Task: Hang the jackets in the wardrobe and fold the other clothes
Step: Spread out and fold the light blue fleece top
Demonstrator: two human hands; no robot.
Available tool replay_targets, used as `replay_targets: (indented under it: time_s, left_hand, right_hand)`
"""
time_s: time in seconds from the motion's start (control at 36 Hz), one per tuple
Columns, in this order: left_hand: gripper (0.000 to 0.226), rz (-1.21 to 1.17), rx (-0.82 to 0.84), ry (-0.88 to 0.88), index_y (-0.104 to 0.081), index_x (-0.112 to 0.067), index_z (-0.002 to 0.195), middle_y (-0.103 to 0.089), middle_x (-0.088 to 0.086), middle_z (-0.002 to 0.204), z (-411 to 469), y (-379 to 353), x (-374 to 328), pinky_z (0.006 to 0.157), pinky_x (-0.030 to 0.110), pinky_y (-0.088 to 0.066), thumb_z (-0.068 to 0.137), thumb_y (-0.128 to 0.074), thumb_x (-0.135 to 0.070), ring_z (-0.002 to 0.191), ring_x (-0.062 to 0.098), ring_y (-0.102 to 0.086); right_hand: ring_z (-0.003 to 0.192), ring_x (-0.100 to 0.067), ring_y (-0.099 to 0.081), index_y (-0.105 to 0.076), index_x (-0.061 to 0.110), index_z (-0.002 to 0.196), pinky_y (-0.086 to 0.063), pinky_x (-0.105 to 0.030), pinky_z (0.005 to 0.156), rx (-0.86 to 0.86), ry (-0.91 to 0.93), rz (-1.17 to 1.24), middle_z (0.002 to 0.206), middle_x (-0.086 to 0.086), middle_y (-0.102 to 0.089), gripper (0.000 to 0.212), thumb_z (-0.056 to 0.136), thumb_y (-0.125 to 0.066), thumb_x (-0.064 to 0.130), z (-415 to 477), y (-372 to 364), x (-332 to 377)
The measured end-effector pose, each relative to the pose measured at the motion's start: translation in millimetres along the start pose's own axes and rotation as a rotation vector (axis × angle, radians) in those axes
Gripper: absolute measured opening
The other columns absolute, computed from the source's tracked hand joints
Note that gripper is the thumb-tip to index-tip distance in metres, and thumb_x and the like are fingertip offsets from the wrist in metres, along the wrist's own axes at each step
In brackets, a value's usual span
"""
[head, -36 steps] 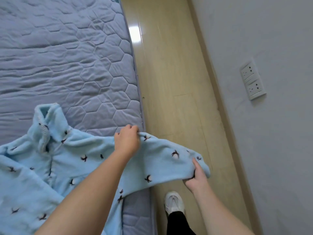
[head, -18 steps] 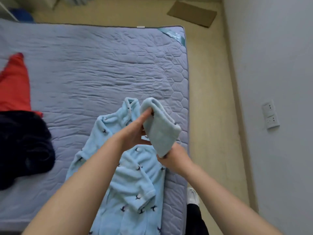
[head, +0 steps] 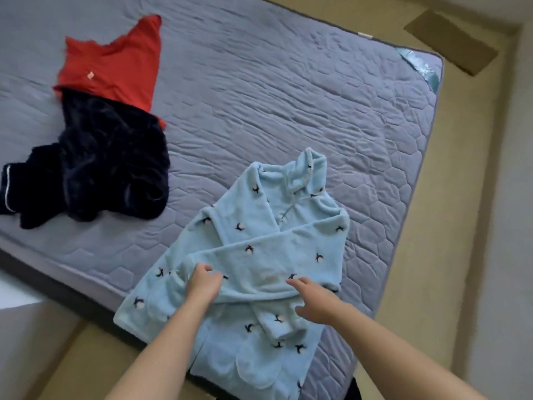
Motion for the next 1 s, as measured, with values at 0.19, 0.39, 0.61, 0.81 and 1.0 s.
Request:
replay_targets:
  time_s: [0.19,0.39,0.61,0.81,1.0]
  left_hand:
    - [0.016,-0.1,0.306,0.053,-0.055,-0.014,0.08,-0.064,0.006,0.078,19.3,-151.8,-15.4,0.055,0.03,-0.048,0.093,-0.046,-0.014,0.062,0.02,-0.059]
    - [0.022,-0.21,0.611,0.345,-0.053,-0.016,0.096,-0.065,0.005,0.083,12.4,-300.0,-28.0,0.055,0.026,-0.049,0.09,-0.051,-0.036,0.069,0.019,-0.063]
    - [0.025,-0.07,0.619,0.358,-0.053,-0.009,0.087,-0.065,0.007,0.08,26.4,-342.7,-34.5,0.055,0.026,-0.047,0.09,-0.043,-0.031,0.066,0.021,-0.062]
    - [0.027,0.513,0.063,-0.109,-0.064,-0.015,0.101,-0.069,0.006,0.101,65.8,-266.3,-102.1,0.075,0.029,-0.048,0.089,-0.043,-0.028,0.095,0.025,-0.066]
    - [0.07,0.767,-0.203,-0.538,-0.019,-0.026,0.148,-0.011,0.003,0.157,103.9,-242.1,-167.2,0.11,0.047,-0.021,0.089,-0.051,-0.045,0.144,0.025,-0.011]
  right_hand:
    - [0.127,-0.028,-0.043,-0.029,0.018,0.147,-0.043,-0.04,0.099,-0.062,-0.148,-0.114,0.151,-0.003,-0.026,0.058,0.093,-0.051,0.022,63.9,59.3,-102.0]
    - [0.113,-0.031,-0.052,-0.031,0.015,0.142,-0.049,-0.039,0.085,-0.257,-0.116,-0.18,0.156,0.003,-0.015,0.058,0.087,-0.05,0.012,132.7,139.5,-173.5]
    - [0.092,-0.02,-0.056,-0.056,0.026,0.117,-0.039,-0.031,0.063,-0.104,-0.17,-0.661,0.114,0.005,-0.056,0.03,0.088,-0.049,0.032,158.4,163.1,-215.2]
    - [0.1,-0.027,-0.052,-0.05,0.016,0.114,-0.042,-0.035,0.075,-0.453,-0.177,-0.301,0.116,-0.006,-0.053,0.027,0.087,-0.046,0.017,168.0,196.7,-186.1]
    - [0.121,-0.031,-0.047,-0.015,0.017,0.15,-0.044,-0.039,0.089,-0.58,-0.069,0.237,0.142,-0.012,-0.038,0.073,0.089,-0.054,0.015,209.8,238.4,-166.5]
Point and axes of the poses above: each hand's wrist, its own z-axis towards the middle knuckle, its own y-axis out of the back of the hand, x = y × z, the point moved 9 cm from there along z, towards the middle knuckle
